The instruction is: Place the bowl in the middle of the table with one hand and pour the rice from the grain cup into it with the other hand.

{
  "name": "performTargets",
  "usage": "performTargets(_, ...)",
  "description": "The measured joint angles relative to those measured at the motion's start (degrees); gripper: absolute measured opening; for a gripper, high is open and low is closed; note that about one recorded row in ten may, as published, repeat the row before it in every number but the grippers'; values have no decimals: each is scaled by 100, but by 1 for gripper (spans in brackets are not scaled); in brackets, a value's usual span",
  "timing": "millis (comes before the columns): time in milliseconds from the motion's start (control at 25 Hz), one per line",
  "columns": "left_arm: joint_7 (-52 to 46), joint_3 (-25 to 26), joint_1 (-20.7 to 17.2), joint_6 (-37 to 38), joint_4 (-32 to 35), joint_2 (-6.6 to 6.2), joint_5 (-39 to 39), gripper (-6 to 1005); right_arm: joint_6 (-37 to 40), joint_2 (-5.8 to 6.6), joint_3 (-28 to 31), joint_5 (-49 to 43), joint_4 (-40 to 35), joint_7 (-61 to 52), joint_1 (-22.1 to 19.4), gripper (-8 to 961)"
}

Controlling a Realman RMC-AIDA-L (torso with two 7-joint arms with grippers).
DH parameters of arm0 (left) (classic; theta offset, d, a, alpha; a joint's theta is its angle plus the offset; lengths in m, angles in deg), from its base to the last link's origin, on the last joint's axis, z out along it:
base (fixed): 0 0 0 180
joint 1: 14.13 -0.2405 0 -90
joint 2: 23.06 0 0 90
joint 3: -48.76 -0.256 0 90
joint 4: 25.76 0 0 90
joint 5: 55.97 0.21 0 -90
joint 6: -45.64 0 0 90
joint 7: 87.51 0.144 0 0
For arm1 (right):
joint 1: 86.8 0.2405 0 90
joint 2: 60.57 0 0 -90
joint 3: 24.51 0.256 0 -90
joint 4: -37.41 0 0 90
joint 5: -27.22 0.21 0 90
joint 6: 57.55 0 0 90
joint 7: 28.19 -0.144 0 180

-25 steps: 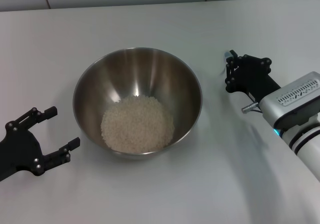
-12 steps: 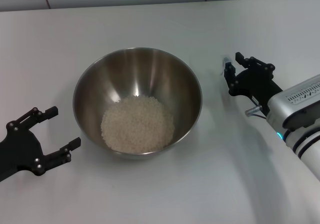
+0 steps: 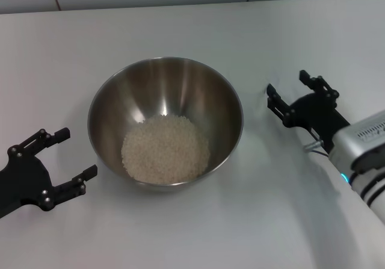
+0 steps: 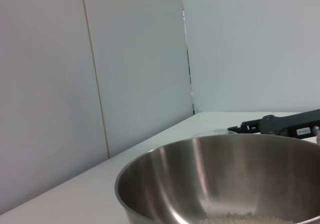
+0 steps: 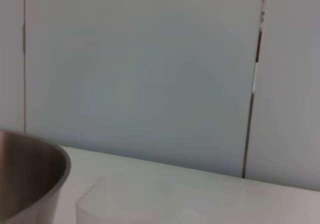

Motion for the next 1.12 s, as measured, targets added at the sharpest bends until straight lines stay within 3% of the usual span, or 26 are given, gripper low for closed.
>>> performTargets(280,0,0,-26,21,0,0,0,846,524,46,-132,-19,81,-87,-528,782)
performTargets(360,0,0,-33,33,0,-6,0,846,698,51,-154,-36,31,-192,-617,801)
performTargets(400,0,1,-44,40,0,-15,-1,846,1302,66,-201,-158,-170,-589,-787,811)
performTargets(480,0,0,-52,42,0,-17,-1,846,1612,74,-216,-271,-300,-829,-846,830)
performTargets(520,0,-1,-59,44,0,-22,0,846,2372,94,-220,-684,-760,-1531,-919,830)
performTargets(560,0,-1,-59,44,0,-22,0,846,2661,99,-223,-885,-999,-1809,-917,830)
performTargets(680,0,-99,-63,45,0,-32,0,846,3664,102,-326,-1939,-2127,-2739,-643,830)
performTargets(720,-1,-126,-62,45,0,-37,1,846,3664,102,-326,-1939,-2127,-2739,-643,830)
performTargets(800,-5,-150,-53,45,0,-41,1,846,4157,72,-442,-2582,-2961,-3160,-323,830)
performTargets(1120,-60,-160,-41,48,3,-51,1,846,4332,51,-766,-2745,-3349,-3239,103,830)
